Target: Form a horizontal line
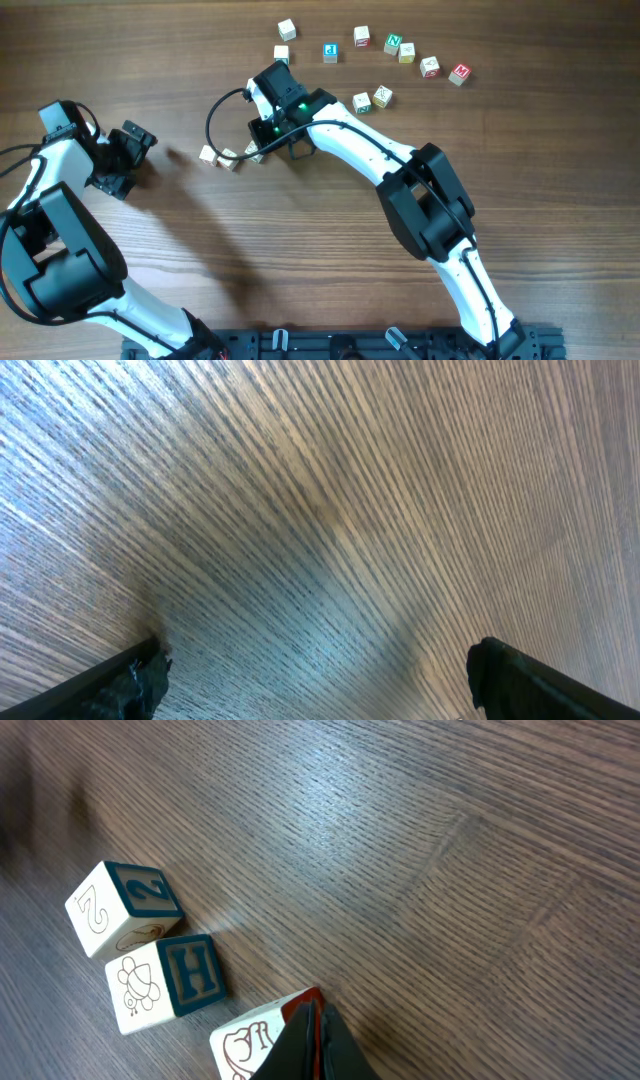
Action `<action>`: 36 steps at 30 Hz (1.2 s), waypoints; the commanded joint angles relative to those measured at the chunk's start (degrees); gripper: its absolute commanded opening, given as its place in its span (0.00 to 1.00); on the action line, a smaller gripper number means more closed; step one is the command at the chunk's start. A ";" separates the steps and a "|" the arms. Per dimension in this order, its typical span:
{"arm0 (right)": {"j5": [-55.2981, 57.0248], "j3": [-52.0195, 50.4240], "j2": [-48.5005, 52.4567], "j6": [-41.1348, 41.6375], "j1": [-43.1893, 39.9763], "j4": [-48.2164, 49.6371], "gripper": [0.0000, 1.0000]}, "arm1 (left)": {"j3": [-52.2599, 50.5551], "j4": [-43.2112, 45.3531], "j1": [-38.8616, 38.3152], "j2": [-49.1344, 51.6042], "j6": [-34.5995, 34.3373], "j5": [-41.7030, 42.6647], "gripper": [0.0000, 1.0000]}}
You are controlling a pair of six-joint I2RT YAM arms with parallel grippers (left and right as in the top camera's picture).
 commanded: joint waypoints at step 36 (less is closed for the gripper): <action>2.14 1.16 -0.68 5.29 -1.20 -9.20 0.04 | -3.17 12.52 -3.13 4.26 27.85 10.49 0.04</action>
